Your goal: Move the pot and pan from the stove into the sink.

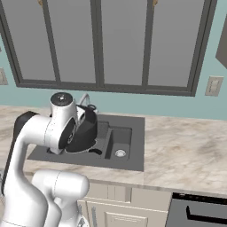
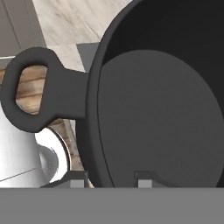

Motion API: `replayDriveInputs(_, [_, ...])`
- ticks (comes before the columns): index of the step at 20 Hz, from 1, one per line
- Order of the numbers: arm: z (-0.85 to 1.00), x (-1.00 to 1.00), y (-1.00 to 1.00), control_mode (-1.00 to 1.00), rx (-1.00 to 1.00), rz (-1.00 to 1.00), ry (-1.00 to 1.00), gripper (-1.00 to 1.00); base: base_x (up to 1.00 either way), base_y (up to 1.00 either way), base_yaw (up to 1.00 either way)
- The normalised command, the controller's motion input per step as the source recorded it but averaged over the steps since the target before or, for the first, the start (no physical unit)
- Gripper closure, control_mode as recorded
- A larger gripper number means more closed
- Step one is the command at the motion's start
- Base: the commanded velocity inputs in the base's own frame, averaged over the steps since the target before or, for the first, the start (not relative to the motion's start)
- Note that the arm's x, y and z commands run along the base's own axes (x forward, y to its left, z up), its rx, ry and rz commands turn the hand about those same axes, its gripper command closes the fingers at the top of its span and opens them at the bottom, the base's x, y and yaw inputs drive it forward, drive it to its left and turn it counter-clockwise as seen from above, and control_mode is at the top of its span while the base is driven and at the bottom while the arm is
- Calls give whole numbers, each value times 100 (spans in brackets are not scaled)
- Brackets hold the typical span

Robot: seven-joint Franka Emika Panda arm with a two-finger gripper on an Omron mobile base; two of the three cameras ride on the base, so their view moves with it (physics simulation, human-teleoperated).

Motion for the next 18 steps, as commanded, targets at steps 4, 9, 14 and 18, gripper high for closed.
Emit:
replayDriveInputs(4, [0, 15, 0, -100, -7, 12, 20, 100, 0, 0, 0])
replayDriveInputs(9, [0, 11, 0, -100, -12, 13, 25, 100, 0, 0, 0])
replayDriveInputs(14, [-2, 12, 0, -100, -10, 12, 20, 100, 0, 0, 0])
replayDriveInputs(18, [-3, 0, 0, -100, -5, 7, 6, 100, 0, 0, 0])
